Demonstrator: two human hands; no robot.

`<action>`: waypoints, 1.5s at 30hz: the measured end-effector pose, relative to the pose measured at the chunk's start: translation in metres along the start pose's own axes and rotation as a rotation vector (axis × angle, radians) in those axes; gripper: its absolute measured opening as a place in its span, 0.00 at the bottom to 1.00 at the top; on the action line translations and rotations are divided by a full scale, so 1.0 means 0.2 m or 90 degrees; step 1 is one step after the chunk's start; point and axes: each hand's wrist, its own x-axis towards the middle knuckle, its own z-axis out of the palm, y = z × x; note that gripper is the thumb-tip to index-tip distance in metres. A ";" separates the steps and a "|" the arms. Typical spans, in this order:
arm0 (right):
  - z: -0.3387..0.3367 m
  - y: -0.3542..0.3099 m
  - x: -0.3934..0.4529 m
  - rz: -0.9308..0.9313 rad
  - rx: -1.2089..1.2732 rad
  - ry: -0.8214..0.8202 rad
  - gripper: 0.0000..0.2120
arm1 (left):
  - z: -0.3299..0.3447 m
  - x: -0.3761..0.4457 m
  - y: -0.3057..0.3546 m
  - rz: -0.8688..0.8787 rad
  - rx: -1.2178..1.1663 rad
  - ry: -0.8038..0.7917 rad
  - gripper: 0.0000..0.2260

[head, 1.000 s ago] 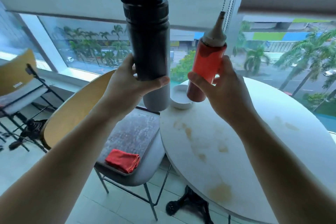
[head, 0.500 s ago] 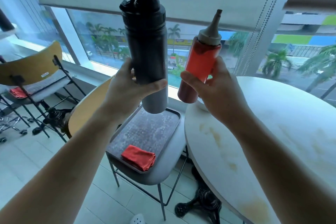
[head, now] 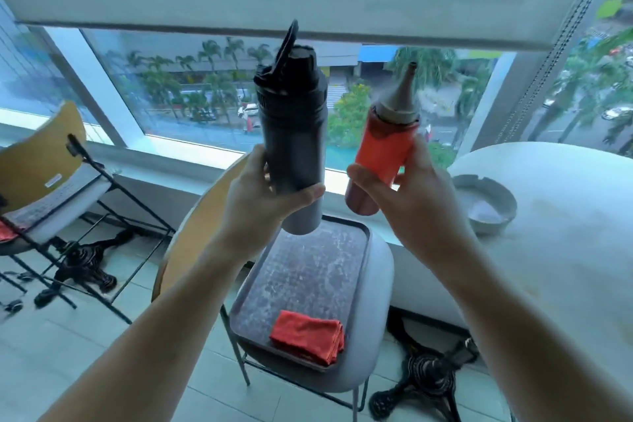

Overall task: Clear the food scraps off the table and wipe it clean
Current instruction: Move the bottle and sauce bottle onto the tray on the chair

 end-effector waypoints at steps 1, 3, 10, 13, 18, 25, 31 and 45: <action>0.05 0.00 0.00 0.013 0.000 0.001 0.28 | -0.02 0.02 -0.05 -0.005 -0.001 -0.009 0.30; 0.15 0.01 0.01 0.028 0.001 0.005 0.28 | -0.05 0.06 -0.14 -0.011 0.013 -0.006 0.29; 0.47 0.12 0.02 0.086 0.043 -0.036 0.26 | -0.04 0.17 -0.50 -0.029 0.040 0.004 0.29; 0.60 0.22 0.05 0.106 0.055 -0.055 0.26 | -0.01 0.19 -0.61 -0.058 0.034 0.008 0.29; 0.79 0.42 0.06 0.156 0.076 -0.102 0.25 | 0.05 0.23 -0.86 -0.113 0.031 0.011 0.31; 1.01 0.71 0.12 0.233 0.142 -0.148 0.25 | 0.13 0.30 -1.18 -0.173 -0.021 -0.010 0.31; 1.20 0.98 0.16 0.281 0.145 -0.164 0.26 | 0.22 0.35 -1.42 -0.197 -0.057 0.004 0.30; 1.40 1.20 0.14 0.283 0.144 -0.184 0.25 | 0.38 0.34 -1.60 -0.209 -0.014 0.025 0.29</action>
